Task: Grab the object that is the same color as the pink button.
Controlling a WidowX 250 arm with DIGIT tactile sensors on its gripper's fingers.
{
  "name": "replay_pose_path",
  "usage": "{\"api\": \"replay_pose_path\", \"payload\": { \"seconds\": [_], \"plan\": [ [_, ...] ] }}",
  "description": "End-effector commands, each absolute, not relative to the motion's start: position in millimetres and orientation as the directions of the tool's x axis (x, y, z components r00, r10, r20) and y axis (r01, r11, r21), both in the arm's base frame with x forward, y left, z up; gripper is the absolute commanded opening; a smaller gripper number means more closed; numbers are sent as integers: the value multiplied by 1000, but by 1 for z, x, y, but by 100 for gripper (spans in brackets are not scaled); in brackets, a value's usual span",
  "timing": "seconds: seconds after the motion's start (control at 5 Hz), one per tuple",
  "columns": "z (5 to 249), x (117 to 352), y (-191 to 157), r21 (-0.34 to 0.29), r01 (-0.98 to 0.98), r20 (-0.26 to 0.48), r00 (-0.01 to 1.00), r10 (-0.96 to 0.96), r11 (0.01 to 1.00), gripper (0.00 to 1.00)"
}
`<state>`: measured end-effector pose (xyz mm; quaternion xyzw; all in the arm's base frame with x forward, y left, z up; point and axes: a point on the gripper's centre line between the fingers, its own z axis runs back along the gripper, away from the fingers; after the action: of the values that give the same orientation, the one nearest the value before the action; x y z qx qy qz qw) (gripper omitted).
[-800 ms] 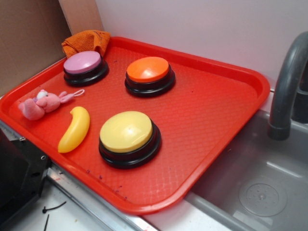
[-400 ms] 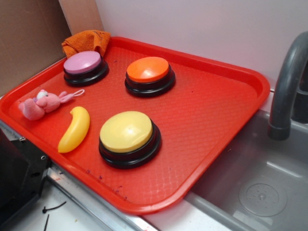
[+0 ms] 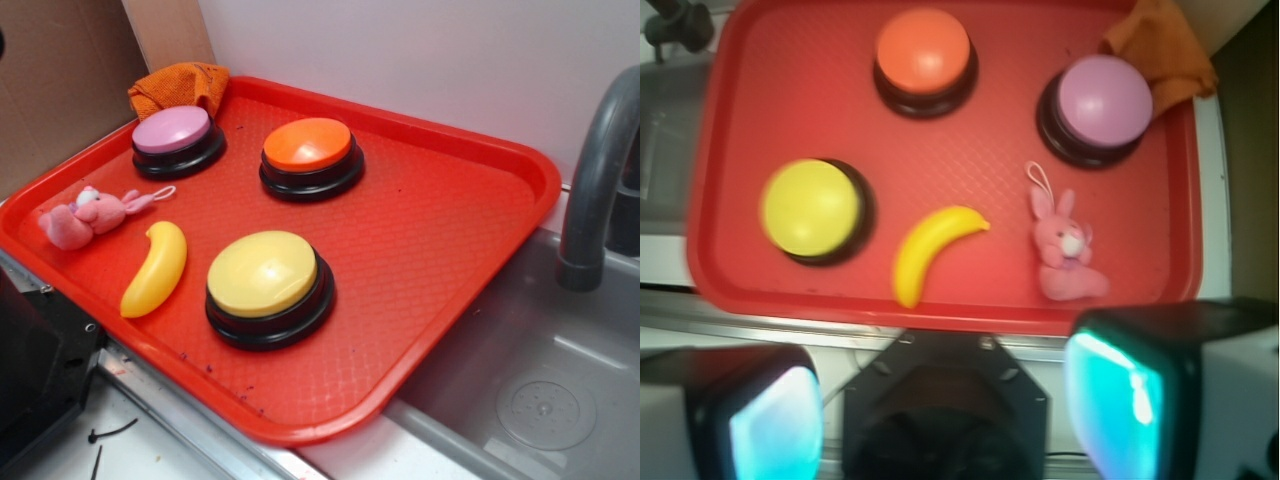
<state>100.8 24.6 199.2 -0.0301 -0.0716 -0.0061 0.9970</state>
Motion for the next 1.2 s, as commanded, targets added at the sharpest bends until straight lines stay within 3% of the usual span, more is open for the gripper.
{"api": "replay_pose_path", "payload": {
  "seconds": [0.0, 0.4, 0.6, 1.0],
  "plan": [
    [154, 104, 67, -2, -18, 123, 992, 18, 1000, 100],
    [94, 122, 93, 56, -37, 63, 997, 34, 998, 100],
    [64, 129, 100, 11, -42, 54, 998, 42, 999, 100],
    [27, 130, 100, 14, -72, 1, 997, 72, 997, 100]
  ]
}}
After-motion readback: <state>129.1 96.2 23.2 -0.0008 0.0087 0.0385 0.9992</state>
